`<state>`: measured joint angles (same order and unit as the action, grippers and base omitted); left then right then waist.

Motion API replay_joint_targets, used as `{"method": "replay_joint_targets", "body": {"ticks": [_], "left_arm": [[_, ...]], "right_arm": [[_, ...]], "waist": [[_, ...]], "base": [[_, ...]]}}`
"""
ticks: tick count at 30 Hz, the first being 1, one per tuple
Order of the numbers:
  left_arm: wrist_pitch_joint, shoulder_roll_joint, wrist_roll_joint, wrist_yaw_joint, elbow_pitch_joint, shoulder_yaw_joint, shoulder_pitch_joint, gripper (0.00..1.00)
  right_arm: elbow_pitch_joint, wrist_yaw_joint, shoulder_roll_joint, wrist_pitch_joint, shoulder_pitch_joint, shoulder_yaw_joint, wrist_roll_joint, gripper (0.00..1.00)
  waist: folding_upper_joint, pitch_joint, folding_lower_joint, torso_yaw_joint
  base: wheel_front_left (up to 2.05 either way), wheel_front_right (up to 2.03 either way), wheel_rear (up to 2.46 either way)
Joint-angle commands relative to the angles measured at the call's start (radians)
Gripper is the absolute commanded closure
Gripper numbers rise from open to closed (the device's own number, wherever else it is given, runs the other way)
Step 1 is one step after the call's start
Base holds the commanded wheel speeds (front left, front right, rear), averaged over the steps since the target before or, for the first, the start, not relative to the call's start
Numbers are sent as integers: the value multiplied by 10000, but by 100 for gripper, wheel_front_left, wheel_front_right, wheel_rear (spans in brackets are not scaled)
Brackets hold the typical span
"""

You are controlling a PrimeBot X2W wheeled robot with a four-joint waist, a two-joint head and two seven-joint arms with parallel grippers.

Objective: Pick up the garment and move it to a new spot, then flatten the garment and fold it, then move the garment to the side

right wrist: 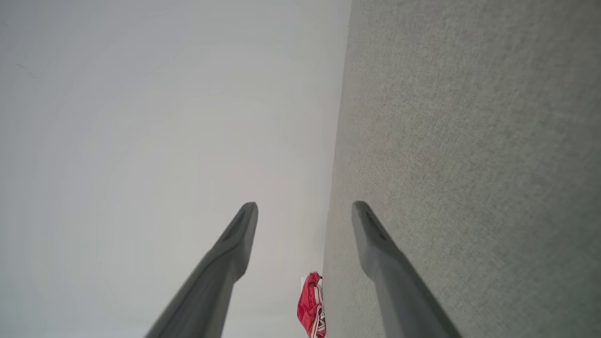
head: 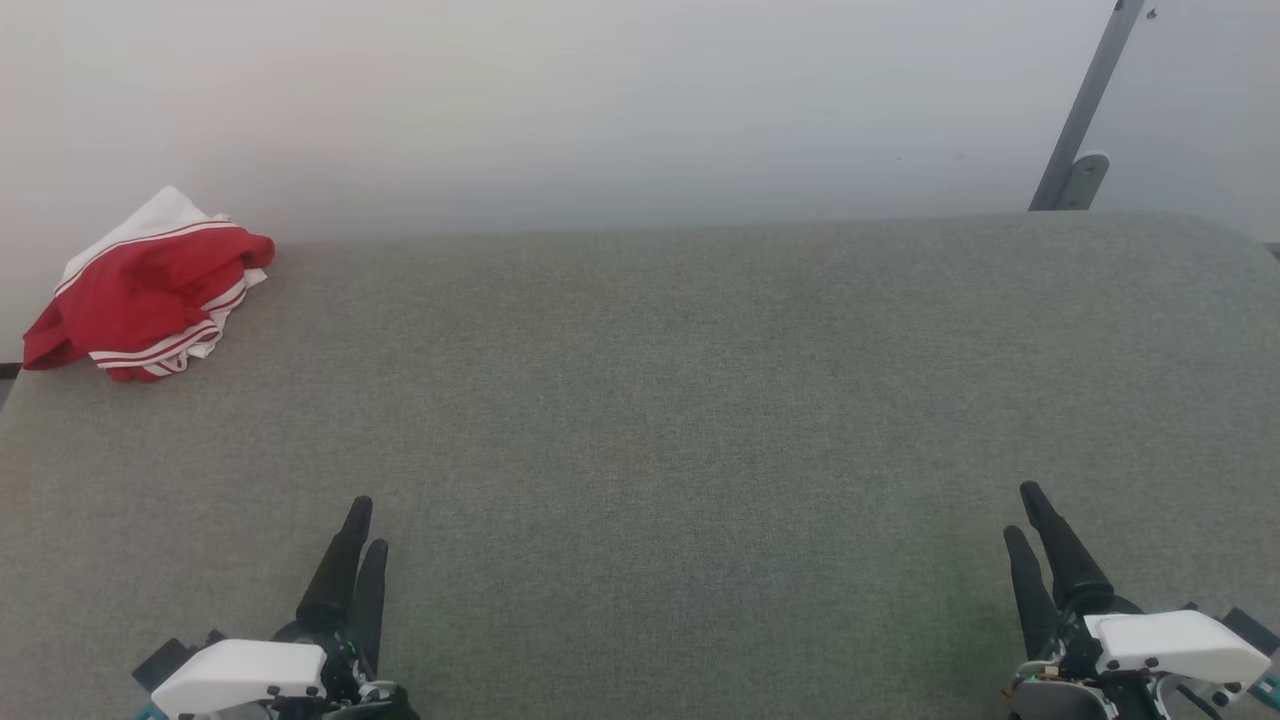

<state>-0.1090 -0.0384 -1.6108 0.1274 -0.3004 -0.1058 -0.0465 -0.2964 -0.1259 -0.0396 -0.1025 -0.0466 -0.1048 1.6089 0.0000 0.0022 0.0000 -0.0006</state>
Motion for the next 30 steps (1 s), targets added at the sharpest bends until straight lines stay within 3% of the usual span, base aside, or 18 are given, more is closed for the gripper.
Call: {"method": "replay_joint_targets", "body": {"ticks": [1, 17, 30], "left_arm": [[115, -48, 10, 6, 230, 59, -220, 0], [879, -221, 664, -27, 422, 486, -258, 0], [1452, -594, 3147, -380, 564, 513, -249, 0]], "right_arm": [[219, -16, -29, 126, -241, 72, -88, 0], [352, -25, -102, 890, -413, 488, -1342, 0], [266, -33, -188, 1408, -568, 596, -3593, 0]], "waist": [[0, -5, 0, -4], [0, -64, 0, -39], [0, -126, 0, -76]], "base": [[0, 0, 0], [0, 0, 0], [0, 0, 0]]}}
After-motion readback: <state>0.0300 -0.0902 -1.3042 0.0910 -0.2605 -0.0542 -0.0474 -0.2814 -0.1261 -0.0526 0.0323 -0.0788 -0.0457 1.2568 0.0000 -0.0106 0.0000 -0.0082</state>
